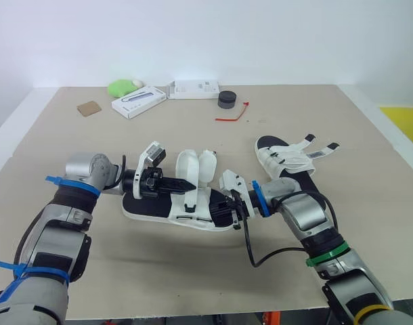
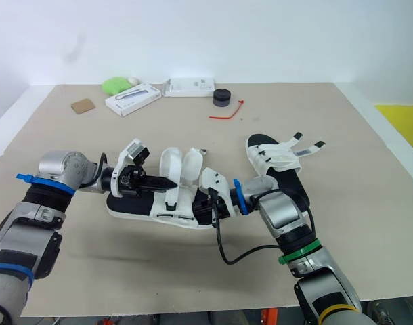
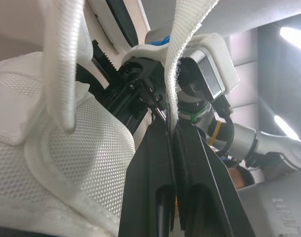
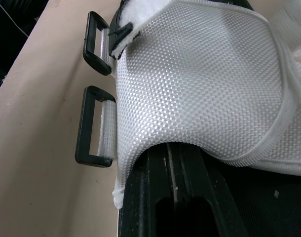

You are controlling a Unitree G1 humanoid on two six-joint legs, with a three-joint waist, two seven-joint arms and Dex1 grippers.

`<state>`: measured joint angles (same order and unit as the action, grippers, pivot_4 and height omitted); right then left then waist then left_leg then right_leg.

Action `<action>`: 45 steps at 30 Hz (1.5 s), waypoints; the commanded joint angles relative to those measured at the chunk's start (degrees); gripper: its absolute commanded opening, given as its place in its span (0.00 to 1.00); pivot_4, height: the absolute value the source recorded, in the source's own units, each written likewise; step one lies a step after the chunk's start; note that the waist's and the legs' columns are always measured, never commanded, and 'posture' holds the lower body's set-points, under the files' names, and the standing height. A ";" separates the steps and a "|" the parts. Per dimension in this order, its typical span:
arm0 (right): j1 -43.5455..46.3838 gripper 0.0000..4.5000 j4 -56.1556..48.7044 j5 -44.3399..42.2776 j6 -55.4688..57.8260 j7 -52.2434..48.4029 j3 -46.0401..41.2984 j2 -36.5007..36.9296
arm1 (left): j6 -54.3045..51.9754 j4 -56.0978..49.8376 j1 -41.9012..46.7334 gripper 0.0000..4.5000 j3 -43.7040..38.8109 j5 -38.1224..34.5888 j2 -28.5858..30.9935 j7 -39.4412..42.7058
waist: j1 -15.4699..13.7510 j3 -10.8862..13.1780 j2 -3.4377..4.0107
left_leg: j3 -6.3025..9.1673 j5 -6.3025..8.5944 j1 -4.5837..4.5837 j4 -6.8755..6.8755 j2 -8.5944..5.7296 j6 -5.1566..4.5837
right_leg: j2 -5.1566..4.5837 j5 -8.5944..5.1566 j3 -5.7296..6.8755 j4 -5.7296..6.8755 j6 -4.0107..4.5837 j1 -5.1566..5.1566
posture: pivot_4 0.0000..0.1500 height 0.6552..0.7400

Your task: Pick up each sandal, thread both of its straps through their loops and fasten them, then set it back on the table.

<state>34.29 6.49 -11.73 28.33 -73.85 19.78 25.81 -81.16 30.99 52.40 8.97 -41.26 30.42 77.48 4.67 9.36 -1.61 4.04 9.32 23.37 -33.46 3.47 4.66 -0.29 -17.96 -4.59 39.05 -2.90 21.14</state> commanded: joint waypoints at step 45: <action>-3.94 0.00 1.46 0.77 3.92 0.50 4.73 1.08 | 0.69 -11.37 -6.57 0.03 -2.40 -3.07 3.71 -2.46 | -0.04 0.00 0.00 | 0.00 0.05 -0.01 0.00 0.01 -0.03 | -0.01 -0.07 0.00 0.00 0.00 -0.03 | 1.00 1.00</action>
<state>33.65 5.49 -13.16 29.59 -73.37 19.78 26.32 -80.78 21.44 44.62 7.64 -43.22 34.31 74.96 4.63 9.36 -1.61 4.04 9.38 23.36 -33.46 3.47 4.62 -0.30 -18.02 -4.59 39.05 -2.89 21.11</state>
